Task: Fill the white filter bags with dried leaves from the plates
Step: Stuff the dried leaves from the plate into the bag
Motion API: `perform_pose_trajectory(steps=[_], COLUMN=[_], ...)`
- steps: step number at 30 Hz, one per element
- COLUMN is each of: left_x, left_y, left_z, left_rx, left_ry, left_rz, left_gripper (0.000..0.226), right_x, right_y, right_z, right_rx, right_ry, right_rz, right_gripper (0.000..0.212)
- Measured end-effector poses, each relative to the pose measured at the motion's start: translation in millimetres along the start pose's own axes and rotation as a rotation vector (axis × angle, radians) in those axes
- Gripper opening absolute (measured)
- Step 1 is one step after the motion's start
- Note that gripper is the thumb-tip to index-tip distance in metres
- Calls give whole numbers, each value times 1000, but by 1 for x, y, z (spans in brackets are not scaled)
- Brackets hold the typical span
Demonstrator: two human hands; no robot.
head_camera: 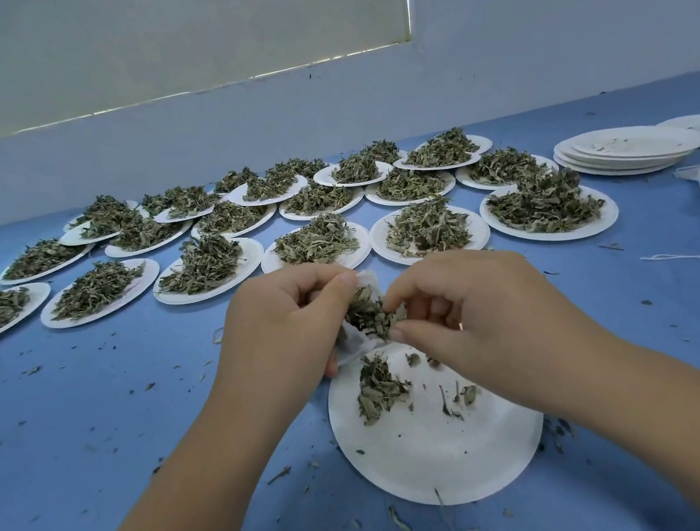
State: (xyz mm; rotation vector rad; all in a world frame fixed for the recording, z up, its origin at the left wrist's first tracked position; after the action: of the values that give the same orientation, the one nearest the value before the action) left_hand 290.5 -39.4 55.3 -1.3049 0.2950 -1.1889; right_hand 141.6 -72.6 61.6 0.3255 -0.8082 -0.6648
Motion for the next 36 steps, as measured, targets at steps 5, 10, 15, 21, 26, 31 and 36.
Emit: perform_pose_trajectory(steps=[5,10,15,21,26,31,36], left_x=[-6,-7,-6,-6,-4,-4,-4], left_y=[-10,-12,-11,-9,-8,-8,-5], left_z=[-2,-6,-6,-6,0,2,2], left_rx=[50,95,58,-13,-1,24,-5], left_ry=[3,19,38,58,13,-2,13], left_rz=[-78,-109,-73,-28,-36,-51,-26], left_gripper=[22,19,22,22,20,18,18], right_x=[2,3,5,4,1,6,19], right_y=[0,1,10,12,12,-2,2], right_z=[2,1,-1,-8,-13,-20,-17], right_rx=[129,230,64,23,134,339,205], right_ry=[-81,-106,-120,-125,-68,-58,-25], right_rz=[-12,-8,139,169,133,-104,-106], right_gripper=[16,23,13,11,21,9,15])
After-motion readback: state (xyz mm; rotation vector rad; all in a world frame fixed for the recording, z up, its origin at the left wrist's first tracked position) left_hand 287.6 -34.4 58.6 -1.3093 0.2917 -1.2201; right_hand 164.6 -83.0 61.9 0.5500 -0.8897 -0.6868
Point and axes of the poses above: each hand's wrist, its own x-axis towards the middle knuckle, its own z-axis out of the back of the hand, y = z × x, the point moved 8 cm from there along x, towards the middle knuckle, and after that the axes turned 8 degrees about -y, right-handed, at the moved point
